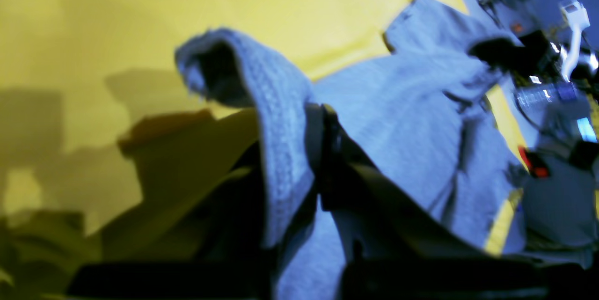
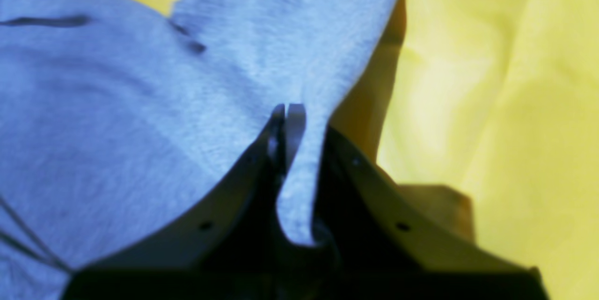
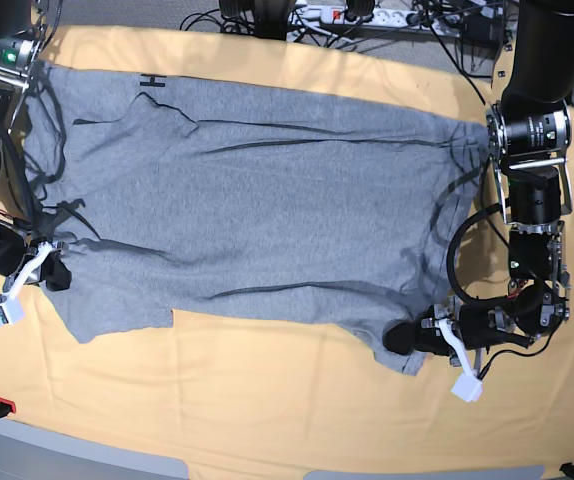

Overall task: Layout the t-shirt on the table in an organized manner, then fold the t-shirt properly
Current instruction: 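Lift the hem edge with both grippers and fold it toward the collar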

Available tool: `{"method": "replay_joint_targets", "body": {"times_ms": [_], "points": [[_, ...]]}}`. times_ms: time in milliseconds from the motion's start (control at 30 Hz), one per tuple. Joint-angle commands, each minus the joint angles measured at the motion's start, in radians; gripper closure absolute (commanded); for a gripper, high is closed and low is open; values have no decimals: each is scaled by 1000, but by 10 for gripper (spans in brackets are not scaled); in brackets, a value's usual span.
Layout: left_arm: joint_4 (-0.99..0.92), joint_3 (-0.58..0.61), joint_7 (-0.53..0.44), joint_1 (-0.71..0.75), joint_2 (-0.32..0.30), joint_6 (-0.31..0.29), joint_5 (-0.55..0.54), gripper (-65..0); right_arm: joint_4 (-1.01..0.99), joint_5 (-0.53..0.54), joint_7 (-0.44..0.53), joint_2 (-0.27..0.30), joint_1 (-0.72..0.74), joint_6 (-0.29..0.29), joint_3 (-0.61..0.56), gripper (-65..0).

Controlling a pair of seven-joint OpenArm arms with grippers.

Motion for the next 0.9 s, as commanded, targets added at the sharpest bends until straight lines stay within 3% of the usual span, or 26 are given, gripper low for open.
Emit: {"method": "replay_joint_targets", "body": {"times_ms": [0,267,500,567,667,867], "points": [[39,-2,-4,-39,-23,-8,-51,0,21,25,4,36,22,5,6,0],[151,-2,60,-14,-75,-8,-132,0,21,224,-110,103,23,5,6,0],[164,-2,48,75,-103,-8,-152,0,21,249,-133,103,26,5,6,0],[174,-2,29,83,-132,-8,-153,0,21,219,-106,103,26,5,6,0],[175,-3,10,82,-168,-8,-164,0,21,81,7,94,25,5,5,0],[175,-3,6,82,-196,-8,-199,0,21,-101,129,50,25,5,2,0]]}}
